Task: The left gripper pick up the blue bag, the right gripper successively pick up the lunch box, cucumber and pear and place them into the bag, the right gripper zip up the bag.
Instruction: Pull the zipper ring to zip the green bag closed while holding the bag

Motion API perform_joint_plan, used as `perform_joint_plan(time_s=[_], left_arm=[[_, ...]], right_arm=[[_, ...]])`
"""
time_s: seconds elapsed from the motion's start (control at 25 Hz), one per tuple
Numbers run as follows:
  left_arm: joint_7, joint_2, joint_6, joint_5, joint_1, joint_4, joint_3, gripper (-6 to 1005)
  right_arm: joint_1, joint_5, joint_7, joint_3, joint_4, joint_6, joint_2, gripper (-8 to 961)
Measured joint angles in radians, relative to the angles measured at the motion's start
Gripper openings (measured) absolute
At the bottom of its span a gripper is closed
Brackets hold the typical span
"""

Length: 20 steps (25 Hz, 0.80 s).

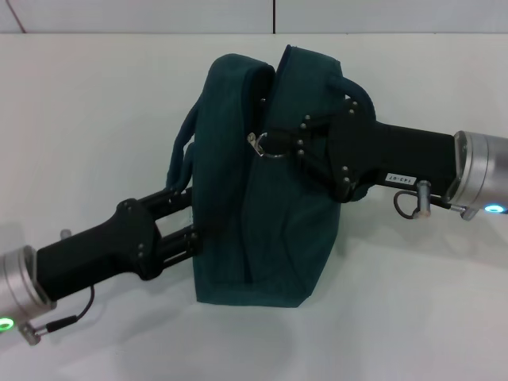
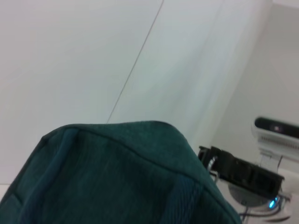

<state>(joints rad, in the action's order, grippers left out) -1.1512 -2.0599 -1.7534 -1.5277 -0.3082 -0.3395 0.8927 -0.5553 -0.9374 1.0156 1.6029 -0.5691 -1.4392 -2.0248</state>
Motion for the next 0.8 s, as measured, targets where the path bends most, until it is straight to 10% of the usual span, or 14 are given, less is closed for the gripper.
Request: perform_joint_plan(time_s=[0.32, 0.8], left_arm=[[-0.069, -0.017, 0.006, 0.000, -0.020, -0.043, 0.000, 721], [-0.009, -0.007, 0.001, -0.009, -0.009, -0.038, 0.004, 493]], right_arm=[[0.005, 0.008, -0.014, -0.009, -0.006, -0.019, 0.001, 17], [-0.015, 0.036, -0.025, -0.055, -0.016, -0.014, 0.003, 17]])
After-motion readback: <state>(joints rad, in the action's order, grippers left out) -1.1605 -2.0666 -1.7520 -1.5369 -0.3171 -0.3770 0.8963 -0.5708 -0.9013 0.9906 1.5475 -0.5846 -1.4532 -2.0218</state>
